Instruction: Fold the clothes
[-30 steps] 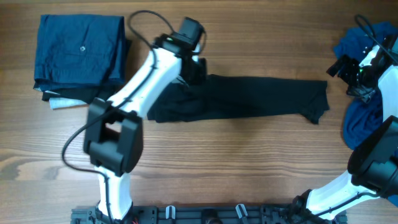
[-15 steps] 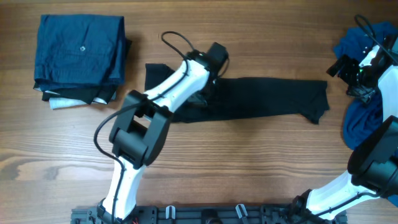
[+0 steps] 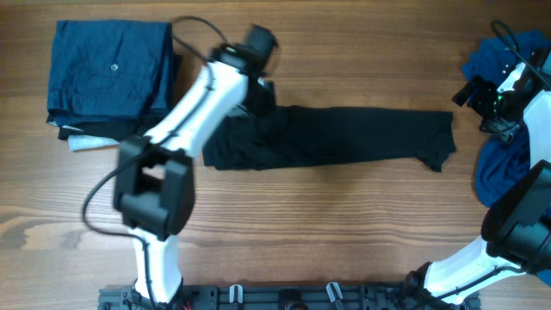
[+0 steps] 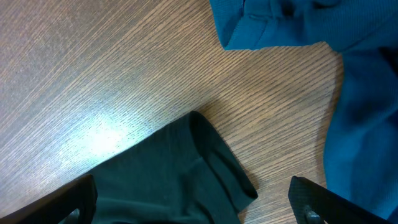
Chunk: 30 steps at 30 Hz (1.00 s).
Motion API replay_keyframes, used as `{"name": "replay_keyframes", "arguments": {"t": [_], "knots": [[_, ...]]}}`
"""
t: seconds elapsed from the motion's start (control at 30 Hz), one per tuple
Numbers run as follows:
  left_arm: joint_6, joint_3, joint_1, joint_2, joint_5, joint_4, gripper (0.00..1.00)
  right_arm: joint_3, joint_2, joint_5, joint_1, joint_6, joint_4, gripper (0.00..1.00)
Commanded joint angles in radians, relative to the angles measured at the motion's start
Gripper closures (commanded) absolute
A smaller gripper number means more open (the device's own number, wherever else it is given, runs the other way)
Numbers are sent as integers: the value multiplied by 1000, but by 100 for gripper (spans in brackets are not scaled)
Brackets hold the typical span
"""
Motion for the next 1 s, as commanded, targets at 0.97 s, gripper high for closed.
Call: {"name": "replay_keyframes", "arguments": {"t": [0.97], "knots": [[-30,-219,24,-5,-92,-8,96,12,-18,13,3,-6,3,0]]}}
